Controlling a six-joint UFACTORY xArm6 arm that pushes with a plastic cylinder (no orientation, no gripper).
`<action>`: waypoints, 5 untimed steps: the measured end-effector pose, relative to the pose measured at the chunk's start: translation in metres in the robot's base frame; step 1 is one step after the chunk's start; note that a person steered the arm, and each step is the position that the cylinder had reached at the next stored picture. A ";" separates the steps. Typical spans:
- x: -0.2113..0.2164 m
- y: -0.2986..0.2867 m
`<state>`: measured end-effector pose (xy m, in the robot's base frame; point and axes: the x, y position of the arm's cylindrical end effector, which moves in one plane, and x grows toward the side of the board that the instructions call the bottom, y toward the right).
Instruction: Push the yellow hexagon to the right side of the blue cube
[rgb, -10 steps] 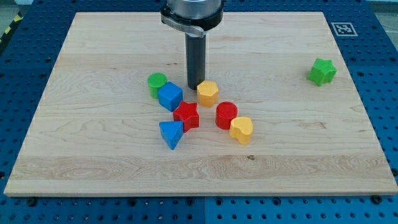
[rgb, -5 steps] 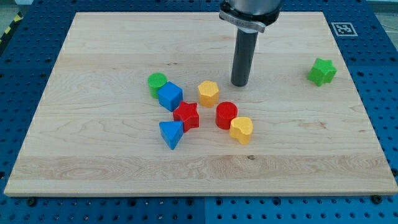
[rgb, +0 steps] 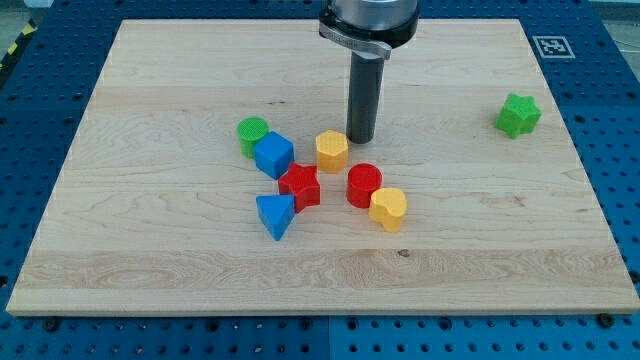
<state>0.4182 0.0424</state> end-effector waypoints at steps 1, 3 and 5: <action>0.004 -0.007; 0.008 -0.011; -0.022 -0.008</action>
